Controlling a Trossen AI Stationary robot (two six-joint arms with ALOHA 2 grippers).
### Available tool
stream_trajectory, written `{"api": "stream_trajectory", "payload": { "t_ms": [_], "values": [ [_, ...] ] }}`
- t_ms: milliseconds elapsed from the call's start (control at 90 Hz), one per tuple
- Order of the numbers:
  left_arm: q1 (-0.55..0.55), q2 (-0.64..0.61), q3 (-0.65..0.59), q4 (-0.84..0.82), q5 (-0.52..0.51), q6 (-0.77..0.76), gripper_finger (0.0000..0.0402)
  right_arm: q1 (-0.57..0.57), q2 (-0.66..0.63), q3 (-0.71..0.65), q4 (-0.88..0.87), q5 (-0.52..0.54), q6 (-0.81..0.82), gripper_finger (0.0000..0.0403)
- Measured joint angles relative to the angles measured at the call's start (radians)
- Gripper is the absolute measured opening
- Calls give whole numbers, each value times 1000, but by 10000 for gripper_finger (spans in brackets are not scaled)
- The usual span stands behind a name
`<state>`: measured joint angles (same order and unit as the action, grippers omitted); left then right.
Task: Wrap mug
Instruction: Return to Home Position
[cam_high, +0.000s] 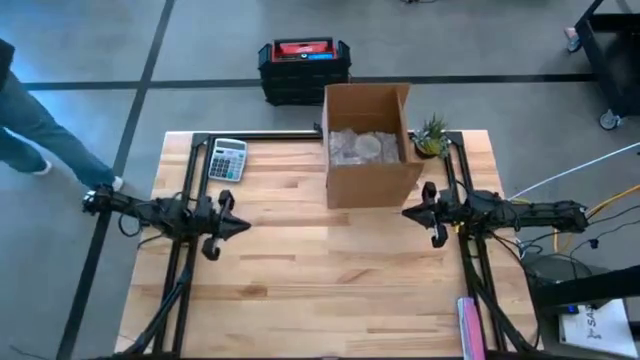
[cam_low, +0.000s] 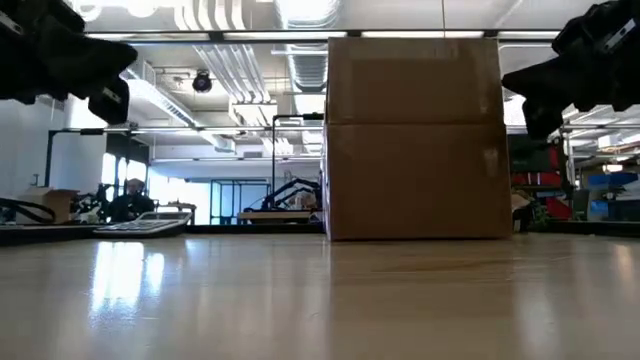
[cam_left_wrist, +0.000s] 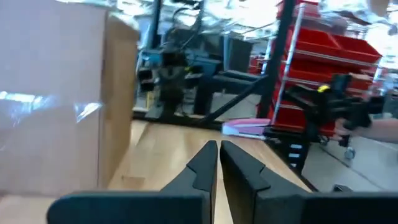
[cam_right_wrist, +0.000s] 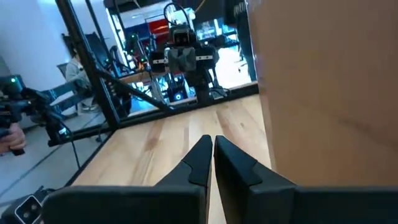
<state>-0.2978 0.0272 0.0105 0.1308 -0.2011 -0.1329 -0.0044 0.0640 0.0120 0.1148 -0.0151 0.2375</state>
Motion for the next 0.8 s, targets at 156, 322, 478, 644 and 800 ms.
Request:
{"api": "stream_trajectory", "payload": {
  "t_ms": [156,322,478,644,800],
  "values": [
    [34,-26,0,-70,-81,-7,8,0,-7,0,-1,-1,-61,3],
    [68,-27,0,-71,-80,-9,8,0,-10,0,-6,0,-81,2],
    [76,-27,-1,-71,-83,0,8,0,-10,0,-10,-1,-88,3],
    [76,-23,-1,-70,-86,0,8,0,-10,0,-29,-11,-104,4],
    [76,-12,-1,-70,-87,8,8,0,-9,-1,-40,-11,-92,3]
  ]
}}
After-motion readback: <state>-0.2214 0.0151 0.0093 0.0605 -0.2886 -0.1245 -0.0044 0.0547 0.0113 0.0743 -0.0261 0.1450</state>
